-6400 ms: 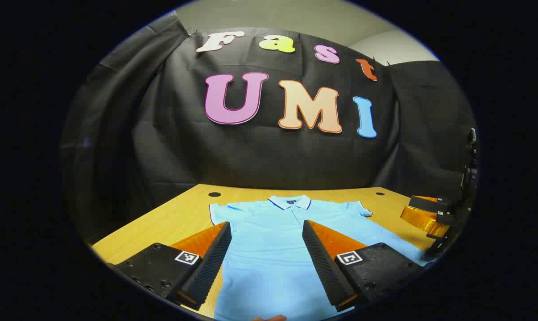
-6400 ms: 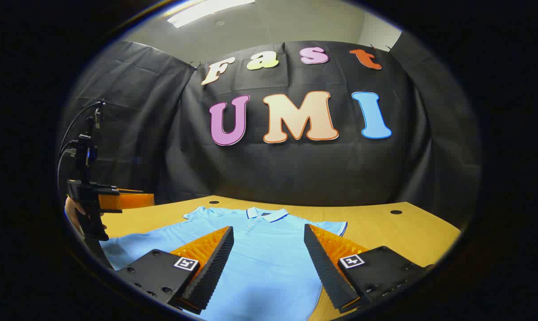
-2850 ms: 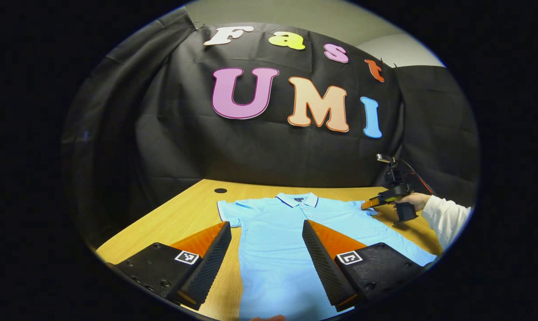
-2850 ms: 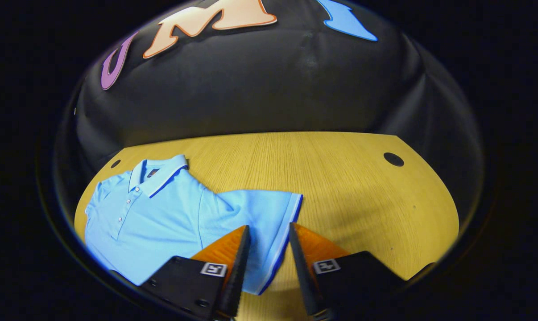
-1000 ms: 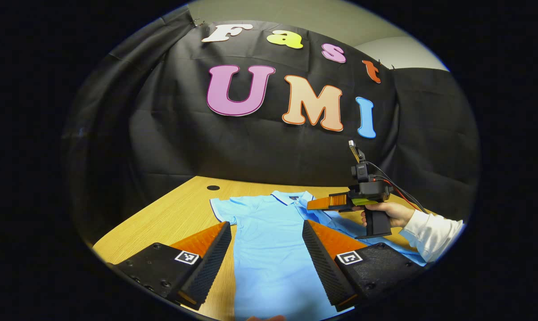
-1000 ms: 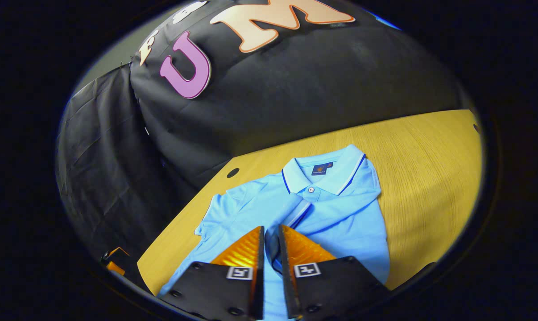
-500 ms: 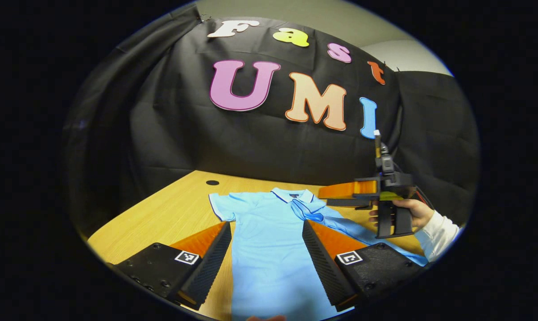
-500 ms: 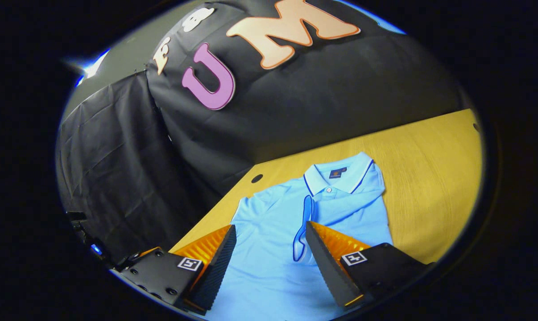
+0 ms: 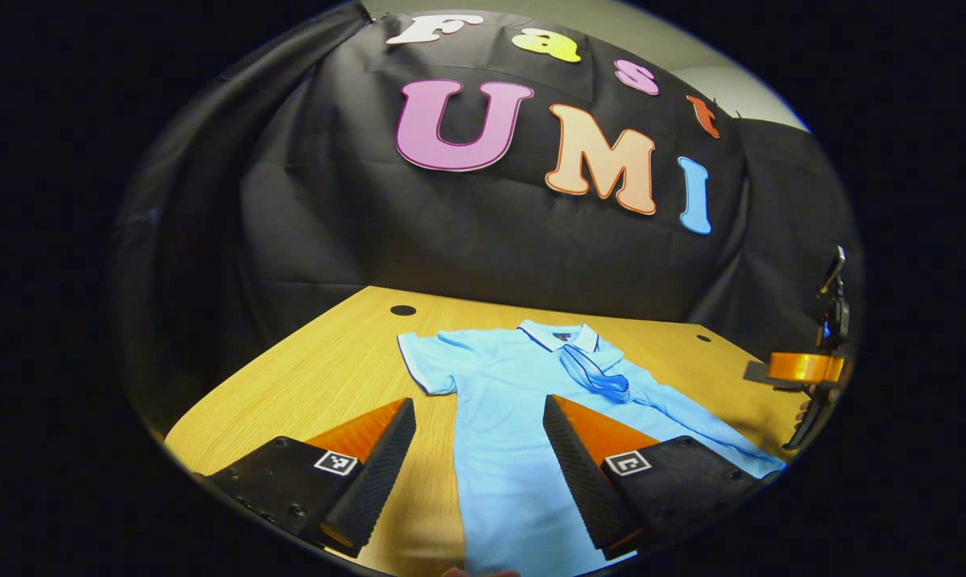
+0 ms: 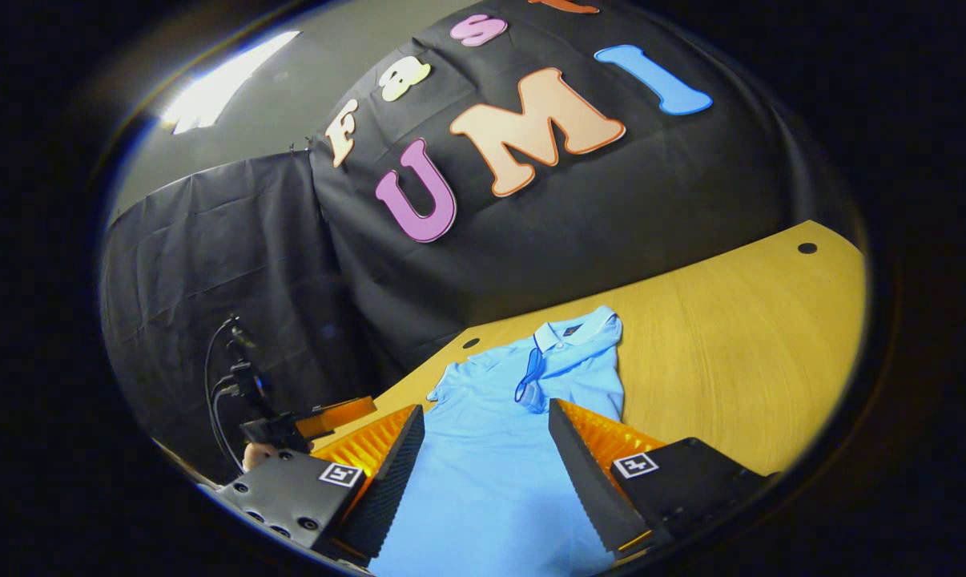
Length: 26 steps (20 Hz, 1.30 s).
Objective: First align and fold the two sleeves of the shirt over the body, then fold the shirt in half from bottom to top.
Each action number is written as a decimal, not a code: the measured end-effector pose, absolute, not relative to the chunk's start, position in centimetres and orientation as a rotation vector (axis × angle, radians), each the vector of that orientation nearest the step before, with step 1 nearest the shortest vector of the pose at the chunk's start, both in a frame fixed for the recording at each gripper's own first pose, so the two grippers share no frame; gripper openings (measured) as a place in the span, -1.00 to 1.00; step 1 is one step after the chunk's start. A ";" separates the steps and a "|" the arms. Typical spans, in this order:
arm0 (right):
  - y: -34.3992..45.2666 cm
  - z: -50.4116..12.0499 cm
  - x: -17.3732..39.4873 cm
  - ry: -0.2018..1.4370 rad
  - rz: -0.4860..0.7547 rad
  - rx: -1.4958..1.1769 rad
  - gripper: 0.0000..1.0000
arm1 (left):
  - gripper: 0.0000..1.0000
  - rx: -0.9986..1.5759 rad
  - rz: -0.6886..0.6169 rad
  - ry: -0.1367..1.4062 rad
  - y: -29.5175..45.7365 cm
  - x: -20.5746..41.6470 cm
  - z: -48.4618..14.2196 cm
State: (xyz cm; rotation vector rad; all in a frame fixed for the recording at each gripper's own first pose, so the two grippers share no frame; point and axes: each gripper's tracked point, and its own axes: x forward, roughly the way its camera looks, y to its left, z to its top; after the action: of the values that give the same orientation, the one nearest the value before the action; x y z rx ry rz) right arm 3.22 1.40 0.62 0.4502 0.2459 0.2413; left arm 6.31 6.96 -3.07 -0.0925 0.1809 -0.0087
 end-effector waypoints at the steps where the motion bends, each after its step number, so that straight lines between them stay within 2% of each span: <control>1: 0.6 0.3 2.5 0.235 0.218 0.446 0.94 | 0.90 -0.082 -0.007 0.189 7.1 7.5 -2.9; 6: -0.6 0.6 -0.1 0.206 0.205 0.477 0.94 | 0.89 -0.069 0.007 0.303 8.2 13.9 -3.5; 10: -0.8 1.2 -0.9 0.189 0.211 0.447 0.94 | 0.89 -0.057 0.082 0.366 10.8 18.6 -4.3; 11: -0.9 1.2 -0.9 0.190 0.212 0.447 0.86 | 0.89 -0.042 0.103 0.386 11.7 19.4 -4.9; 12: -1.1 1.0 -0.9 0.190 0.208 0.441 0.95 | 0.89 -0.030 0.109 0.403 12.2 20.3 -5.4; 14: -1.4 0.3 -0.9 0.204 0.191 0.422 0.94 | 0.92 -0.031 0.125 0.442 12.8 21.7 -6.8; 24: -3.0 -1.3 -0.5 0.231 0.152 0.406 0.94 | 0.88 -0.024 0.159 0.546 14.0 22.3 -11.1; 25: -3.1 -1.4 -0.4 0.231 0.146 0.403 0.94 | 0.85 -0.015 0.154 0.556 13.9 22.3 -11.1; 26: -3.3 -1.3 -0.5 0.229 0.141 0.406 0.94 | 0.71 -0.013 0.148 0.555 13.7 22.5 -11.0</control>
State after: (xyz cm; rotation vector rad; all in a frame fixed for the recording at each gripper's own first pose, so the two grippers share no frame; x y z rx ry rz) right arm -0.51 -3.28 -1.28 0.4062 0.2285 0.1412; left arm 22.45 13.73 -10.98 -0.0132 0.5550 0.1478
